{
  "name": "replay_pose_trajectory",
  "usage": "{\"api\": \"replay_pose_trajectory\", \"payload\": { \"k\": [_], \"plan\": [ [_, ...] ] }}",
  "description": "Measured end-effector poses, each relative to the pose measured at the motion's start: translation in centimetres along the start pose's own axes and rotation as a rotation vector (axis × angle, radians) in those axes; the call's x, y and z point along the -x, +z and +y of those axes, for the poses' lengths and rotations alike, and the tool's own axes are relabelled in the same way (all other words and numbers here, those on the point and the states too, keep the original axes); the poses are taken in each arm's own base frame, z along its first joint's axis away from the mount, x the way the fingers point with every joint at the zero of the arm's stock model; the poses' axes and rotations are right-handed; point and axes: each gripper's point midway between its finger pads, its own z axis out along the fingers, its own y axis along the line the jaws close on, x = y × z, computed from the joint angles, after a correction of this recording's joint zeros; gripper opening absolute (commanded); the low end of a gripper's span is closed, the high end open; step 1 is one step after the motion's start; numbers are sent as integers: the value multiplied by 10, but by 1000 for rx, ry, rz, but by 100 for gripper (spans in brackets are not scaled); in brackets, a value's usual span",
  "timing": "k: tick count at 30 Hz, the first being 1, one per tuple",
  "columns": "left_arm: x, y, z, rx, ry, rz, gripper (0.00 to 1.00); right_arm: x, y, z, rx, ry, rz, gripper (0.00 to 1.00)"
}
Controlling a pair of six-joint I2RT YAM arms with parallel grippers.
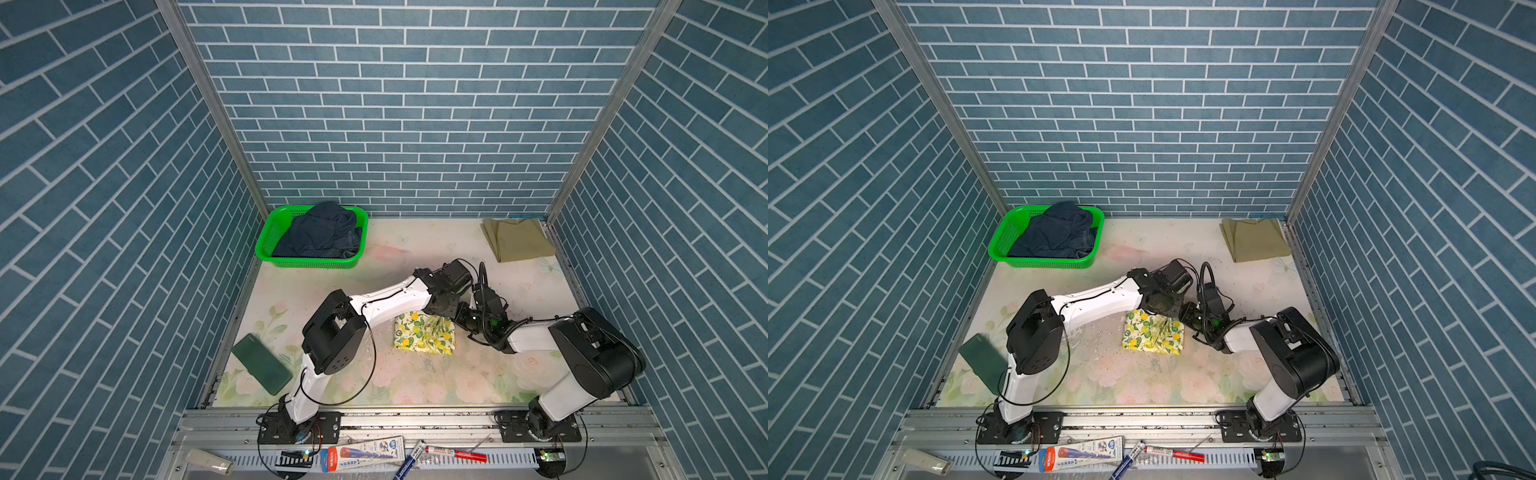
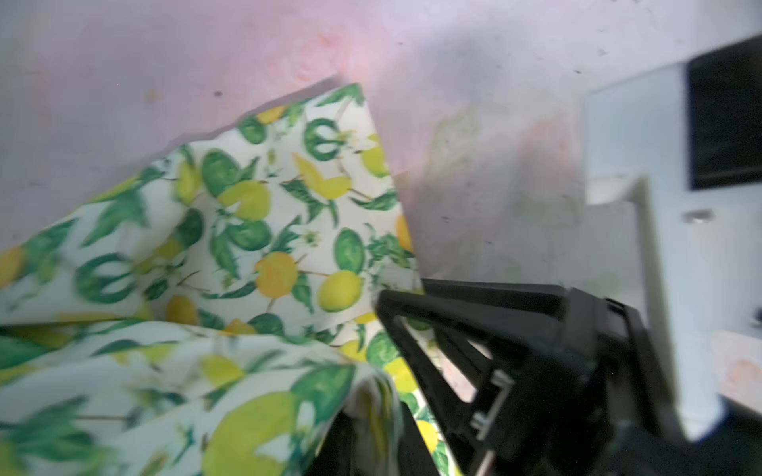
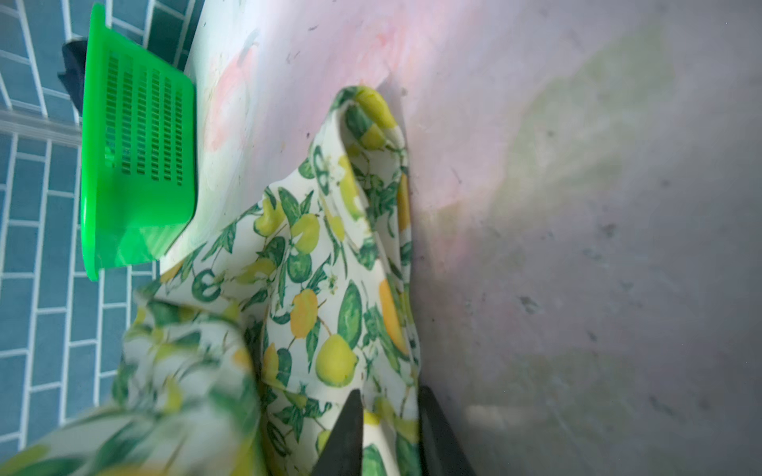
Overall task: Fold and stack skirts
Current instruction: Fold the skirt at the center of the table, then smooth out the skirt at the center of the table.
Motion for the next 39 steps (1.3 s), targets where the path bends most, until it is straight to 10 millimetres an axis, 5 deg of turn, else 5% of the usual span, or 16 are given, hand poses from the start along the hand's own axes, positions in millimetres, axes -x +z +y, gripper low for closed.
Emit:
{"api": "replay_pose_trajectory", "payload": {
  "k": [5,9,13,19,26,31,39],
  "plan": [
    [17,-8,-8,-75,-11,-36,71,-1,-5,1,15,8,-9,39],
    [43,-36,-22,-193,-20,-110,74,-2,-8,1,15,9,-10,41],
    [65,-84,-31,-301,-22,-212,76,-3,-14,-3,4,12,-14,43],
    [75,-137,-5,-362,-53,-311,77,-3,-31,-11,-39,-42,-30,58],
    [40,-116,73,-264,-194,-238,76,13,-61,5,-38,-244,-105,81],
    [2,-97,121,-201,-292,-168,76,22,-71,21,-17,-405,-143,83],
    [-45,-80,162,-204,-411,-92,76,17,-60,71,82,-697,-92,84]
  ]
}}
